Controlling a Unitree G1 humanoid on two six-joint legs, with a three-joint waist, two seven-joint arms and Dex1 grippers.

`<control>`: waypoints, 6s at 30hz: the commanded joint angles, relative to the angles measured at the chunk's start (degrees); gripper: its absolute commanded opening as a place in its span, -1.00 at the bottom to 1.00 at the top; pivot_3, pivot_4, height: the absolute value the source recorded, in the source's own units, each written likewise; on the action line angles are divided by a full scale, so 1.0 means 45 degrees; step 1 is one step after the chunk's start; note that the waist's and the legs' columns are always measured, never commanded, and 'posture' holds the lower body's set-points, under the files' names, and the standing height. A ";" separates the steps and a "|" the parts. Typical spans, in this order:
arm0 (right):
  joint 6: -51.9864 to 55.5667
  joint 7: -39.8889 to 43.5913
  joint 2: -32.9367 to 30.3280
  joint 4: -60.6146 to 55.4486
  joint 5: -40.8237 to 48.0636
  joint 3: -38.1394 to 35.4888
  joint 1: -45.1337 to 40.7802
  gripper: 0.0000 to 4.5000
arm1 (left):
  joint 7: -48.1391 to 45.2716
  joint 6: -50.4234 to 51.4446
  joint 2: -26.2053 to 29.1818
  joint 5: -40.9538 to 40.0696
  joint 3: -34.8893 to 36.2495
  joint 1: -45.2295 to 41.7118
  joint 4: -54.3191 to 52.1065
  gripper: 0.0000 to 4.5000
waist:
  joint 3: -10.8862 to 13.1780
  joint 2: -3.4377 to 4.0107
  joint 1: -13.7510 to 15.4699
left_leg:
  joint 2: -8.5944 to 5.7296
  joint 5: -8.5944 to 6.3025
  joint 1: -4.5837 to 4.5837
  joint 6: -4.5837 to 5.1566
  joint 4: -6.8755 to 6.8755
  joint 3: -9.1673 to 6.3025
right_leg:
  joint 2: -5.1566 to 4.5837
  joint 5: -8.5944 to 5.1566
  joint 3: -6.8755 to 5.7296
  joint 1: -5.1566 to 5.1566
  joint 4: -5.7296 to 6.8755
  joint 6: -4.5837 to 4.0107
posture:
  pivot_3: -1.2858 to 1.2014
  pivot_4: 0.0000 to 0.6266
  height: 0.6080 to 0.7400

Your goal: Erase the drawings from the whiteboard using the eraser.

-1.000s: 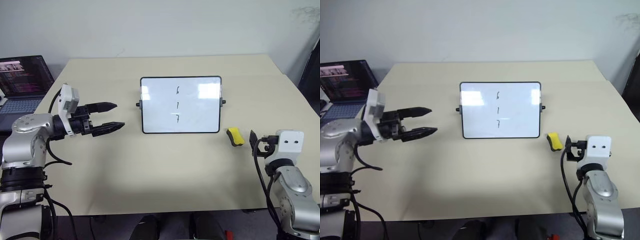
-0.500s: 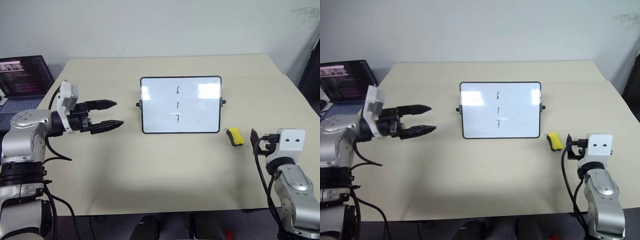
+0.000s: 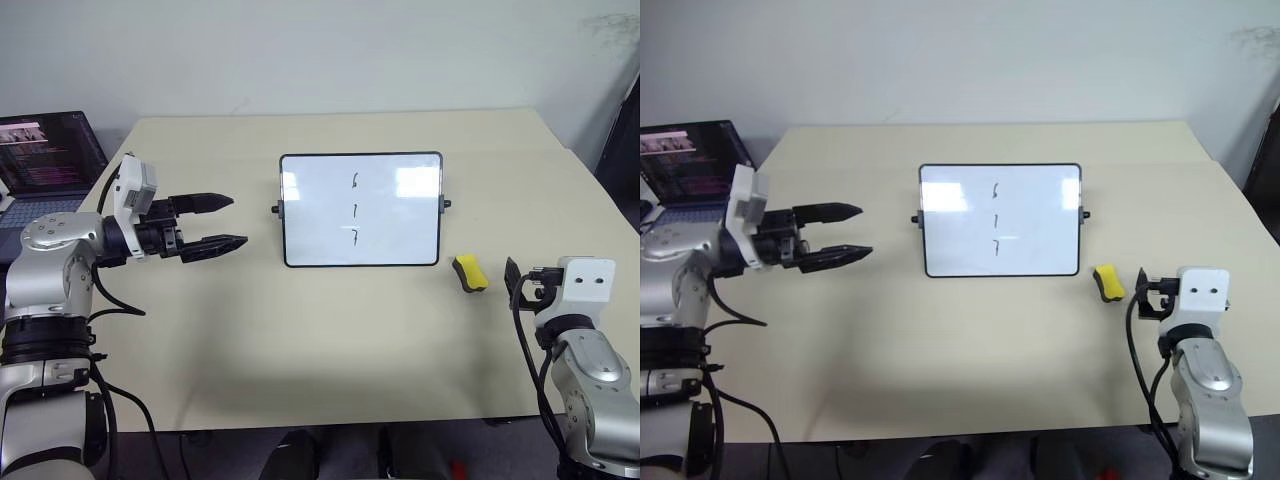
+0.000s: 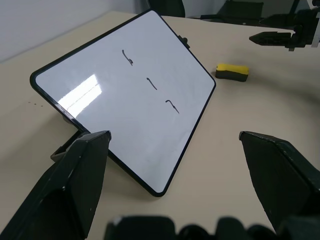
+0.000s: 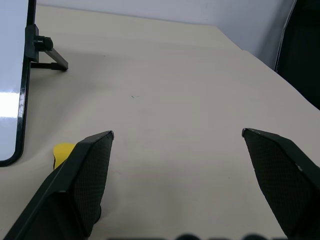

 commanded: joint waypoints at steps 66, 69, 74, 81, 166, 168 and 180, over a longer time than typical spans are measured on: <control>0.5453 -0.0193 0.0259 0.3206 0.2037 0.0973 -0.4691 0.82 | 0.0066 0.0201 0.0445 0.0139 -0.0009 -0.0310 -0.0408 1.00 | -0.0007 -0.0012 -0.0284 | -0.0006 0.0001 0.0002 0.0001 0.0033 -0.0008 | -0.0005 0.0004 0.0022 -0.0045 0.0115 -0.0007 | 0.03 -0.52 1.00; 0.5547 -0.0197 0.0309 0.3229 0.2116 0.0856 -0.4698 0.40 | 0.0090 0.0181 0.0427 0.0171 -0.0034 -0.0389 -0.0343 1.00 | -0.0007 -0.0012 -0.0285 | -0.0005 0.0001 0.0002 0.0001 0.0033 -0.0009 | -0.0005 0.0004 0.0022 -0.0046 0.0116 -0.0007 | 0.03 -0.52 1.00; 0.5666 -0.0195 0.0367 0.3290 0.2121 0.0705 -0.4723 -0.40 | 0.0092 0.0103 0.0474 0.0222 0.0004 -0.0457 -0.0221 1.00 | -0.0007 -0.0012 -0.0284 | -0.0006 0.0001 0.0002 0.0001 0.0034 -0.0008 | -0.0005 0.0004 0.0023 -0.0046 0.0116 -0.0007 | 0.03 -0.52 1.00; 0.5679 -0.0170 0.0411 0.3385 0.2098 0.0698 -0.4770 -0.57 | 0.0143 0.0073 0.0534 0.0200 0.0109 -0.0305 -0.0288 1.00 | -0.0007 -0.0012 -0.0287 | -0.0006 0.0001 0.0003 0.0001 0.0034 -0.0009 | -0.0005 0.0004 0.0023 -0.0046 0.0118 -0.0007 | 0.03 -0.52 1.00; -0.4751 0.2695 0.2051 1.4969 -0.3253 0.6675 -1.3935 -0.57 | 0.1331 -0.0269 0.0186 0.0103 0.0353 0.0452 -0.1586 1.00 | -0.0009 -0.0015 -0.0653 | -0.0002 0.0009 -0.0021 -0.0013 0.0050 0.0003 | -0.0006 0.0008 0.0069 -0.0130 0.0183 -0.0018 | 0.03 -0.52 1.00; -0.4469 0.2829 0.2035 1.4837 -0.3314 0.6745 -1.3757 -0.57 | 0.1346 -0.0260 0.0184 0.0096 0.0365 0.0457 -0.1598 1.00 | -0.0009 -0.0016 -0.0654 | -0.0002 0.0008 -0.0019 -0.0011 0.0050 0.0004 | -0.0005 0.0008 0.0069 -0.0129 0.0184 -0.0019 | 0.03 -0.52 1.00; -0.3102 0.3795 0.1816 1.3501 -0.3406 0.7223 -1.2763 -0.57 | 0.1439 -0.0227 0.0191 0.0085 0.0424 0.0504 -0.1605 1.00 | -0.0019 -0.0032 -0.0654 | 0.0004 0.0007 -0.0013 -0.0009 0.0060 0.0000 | -0.0005 0.0018 0.0065 -0.0123 0.0190 -0.0034 | 0.03 -0.52 1.00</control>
